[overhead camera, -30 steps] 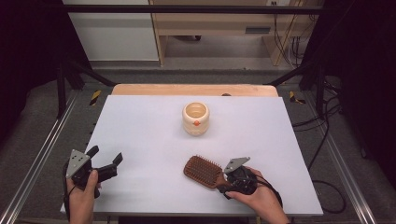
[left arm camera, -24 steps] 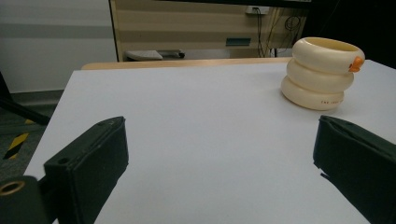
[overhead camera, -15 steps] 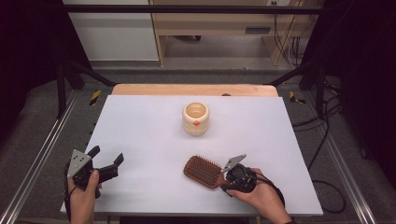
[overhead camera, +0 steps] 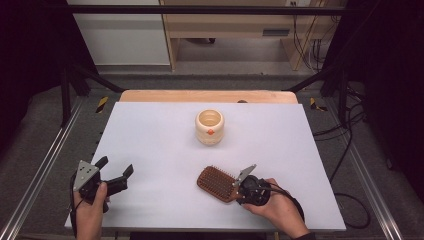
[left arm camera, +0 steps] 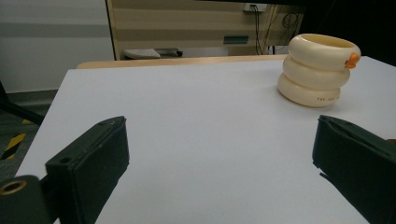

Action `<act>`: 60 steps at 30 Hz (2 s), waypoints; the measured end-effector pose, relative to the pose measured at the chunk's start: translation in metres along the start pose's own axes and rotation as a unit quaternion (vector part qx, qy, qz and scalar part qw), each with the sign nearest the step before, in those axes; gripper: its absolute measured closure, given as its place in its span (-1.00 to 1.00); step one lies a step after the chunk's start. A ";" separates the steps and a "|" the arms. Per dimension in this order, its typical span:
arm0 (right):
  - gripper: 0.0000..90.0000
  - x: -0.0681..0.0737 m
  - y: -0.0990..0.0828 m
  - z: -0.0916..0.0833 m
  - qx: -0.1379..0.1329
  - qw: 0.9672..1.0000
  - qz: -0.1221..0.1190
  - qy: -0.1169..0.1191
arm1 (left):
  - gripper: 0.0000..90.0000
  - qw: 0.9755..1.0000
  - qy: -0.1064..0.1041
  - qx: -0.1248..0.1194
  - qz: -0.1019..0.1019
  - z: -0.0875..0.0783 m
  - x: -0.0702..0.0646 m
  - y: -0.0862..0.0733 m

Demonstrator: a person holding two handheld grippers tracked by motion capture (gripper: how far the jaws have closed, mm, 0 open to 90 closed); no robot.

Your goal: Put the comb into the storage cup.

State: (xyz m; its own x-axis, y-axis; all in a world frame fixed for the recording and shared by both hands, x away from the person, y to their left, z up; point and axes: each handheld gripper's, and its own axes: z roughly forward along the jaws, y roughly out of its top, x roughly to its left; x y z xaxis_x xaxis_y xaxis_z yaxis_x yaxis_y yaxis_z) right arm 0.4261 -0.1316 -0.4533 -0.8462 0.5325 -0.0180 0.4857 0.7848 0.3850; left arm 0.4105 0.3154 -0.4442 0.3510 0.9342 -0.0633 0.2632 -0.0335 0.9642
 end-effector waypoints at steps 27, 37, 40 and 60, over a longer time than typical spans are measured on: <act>0.63 -0.002 0.006 -0.002 -0.040 0.999 0.011 -0.010 | -0.90 1.000 -0.006 -0.007 0.001 0.001 -0.005 0.003; 0.63 -0.004 0.010 -0.008 -0.130 0.991 0.018 -0.033 | -0.90 0.999 -0.049 -0.009 -0.006 0.006 -0.024 0.005; 0.63 -0.004 0.011 -0.008 -0.144 0.989 0.021 -0.037 | -0.90 0.998 -0.057 -0.010 -0.007 0.007 -0.029 0.005; 0.63 -0.006 0.011 -0.028 -0.283 0.957 0.057 -0.026 | -0.90 0.978 -0.191 -0.028 -0.082 0.015 -0.084 0.029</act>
State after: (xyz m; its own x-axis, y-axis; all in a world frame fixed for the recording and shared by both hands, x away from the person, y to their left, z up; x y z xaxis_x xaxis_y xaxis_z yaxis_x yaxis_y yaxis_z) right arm 0.4308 -0.1351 -0.4227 -0.7750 0.6318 0.0140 0.3663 0.4310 0.8247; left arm 0.4020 0.2303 -0.4149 0.6208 0.7246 -0.2993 0.2988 0.1343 0.9448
